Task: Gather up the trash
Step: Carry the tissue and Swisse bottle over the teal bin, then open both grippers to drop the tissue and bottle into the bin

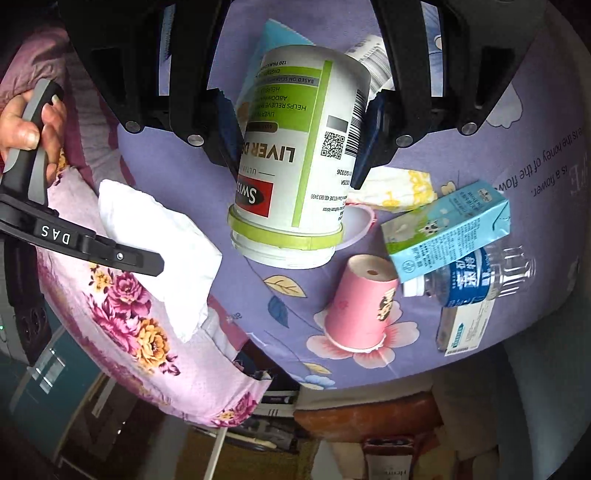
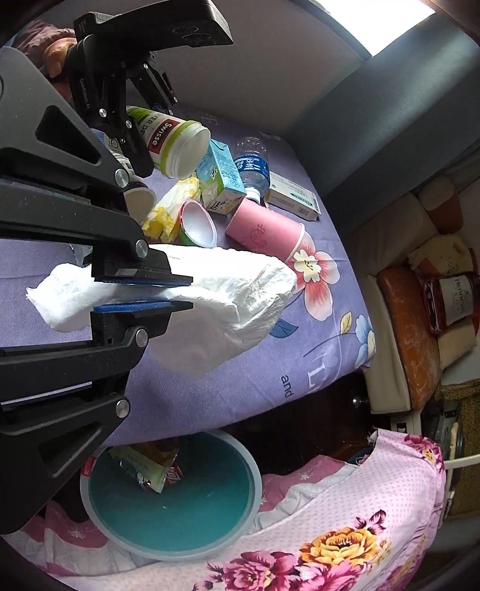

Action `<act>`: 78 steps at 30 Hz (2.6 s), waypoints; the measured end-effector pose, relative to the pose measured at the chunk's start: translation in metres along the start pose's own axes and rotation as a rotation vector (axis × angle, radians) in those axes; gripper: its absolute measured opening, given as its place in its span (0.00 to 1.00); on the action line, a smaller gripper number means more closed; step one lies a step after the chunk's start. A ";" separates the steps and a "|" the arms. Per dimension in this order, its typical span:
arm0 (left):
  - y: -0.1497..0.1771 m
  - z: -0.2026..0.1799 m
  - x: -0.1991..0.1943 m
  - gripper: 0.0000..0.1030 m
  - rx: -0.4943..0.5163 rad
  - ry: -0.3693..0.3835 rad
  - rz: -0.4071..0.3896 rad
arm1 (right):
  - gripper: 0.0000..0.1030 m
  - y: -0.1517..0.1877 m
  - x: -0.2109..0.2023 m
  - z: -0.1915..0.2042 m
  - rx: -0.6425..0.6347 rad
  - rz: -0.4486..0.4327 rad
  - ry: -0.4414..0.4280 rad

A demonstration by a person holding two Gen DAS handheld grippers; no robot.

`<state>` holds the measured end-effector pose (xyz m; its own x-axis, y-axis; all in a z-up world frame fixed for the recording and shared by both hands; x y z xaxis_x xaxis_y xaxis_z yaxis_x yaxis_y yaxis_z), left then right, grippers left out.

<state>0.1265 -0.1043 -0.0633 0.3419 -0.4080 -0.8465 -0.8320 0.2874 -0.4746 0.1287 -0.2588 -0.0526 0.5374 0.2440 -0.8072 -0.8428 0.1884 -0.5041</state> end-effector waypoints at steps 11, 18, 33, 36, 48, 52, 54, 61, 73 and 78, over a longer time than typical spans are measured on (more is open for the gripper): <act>-0.022 -0.105 0.060 0.54 0.113 0.053 0.066 | 0.07 0.022 -0.034 -0.120 0.150 -0.048 0.105; -0.026 -0.154 0.100 0.54 0.193 0.049 0.126 | 0.07 0.034 -0.040 -0.175 0.248 -0.061 0.114; -0.032 -0.201 0.153 0.55 0.265 0.036 0.189 | 0.07 0.044 -0.038 -0.223 0.319 -0.049 0.128; -0.034 -0.201 0.156 0.55 0.253 0.043 0.191 | 0.07 0.044 -0.037 -0.226 0.323 -0.046 0.133; -0.038 -0.189 0.141 0.87 0.221 0.035 0.144 | 0.07 0.041 -0.032 -0.224 0.320 -0.036 0.143; -0.035 -0.178 0.134 0.88 0.192 0.044 0.137 | 0.07 0.041 -0.029 -0.224 0.317 -0.026 0.151; -0.033 -0.172 0.131 0.88 0.174 0.050 0.136 | 0.08 0.041 -0.026 -0.224 0.318 -0.017 0.157; -0.025 -0.158 0.127 0.88 0.134 0.069 0.143 | 0.22 0.042 -0.012 -0.218 0.309 0.027 0.178; -0.016 -0.130 0.109 0.89 0.068 0.093 0.124 | 0.72 0.040 -0.008 -0.194 0.296 0.055 0.187; -0.009 -0.117 0.095 0.89 0.055 0.093 0.110 | 0.74 0.045 -0.006 -0.175 0.284 0.082 0.179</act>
<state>0.1153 -0.2473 -0.1106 0.2064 -0.4493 -0.8692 -0.8361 0.3805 -0.3951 0.0819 -0.4180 -0.1239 0.4329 0.1030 -0.8956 -0.8280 0.4384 -0.3498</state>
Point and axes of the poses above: each gripper's, at about its wrist camera, not at the fingertips, and x roughly the way its jaws point, z to its left, y to its underside, the point moved 9 cm from there along x, roughly the way its jaws point, and after that the axes turned 5 degrees about y, right-handed, at the moved point
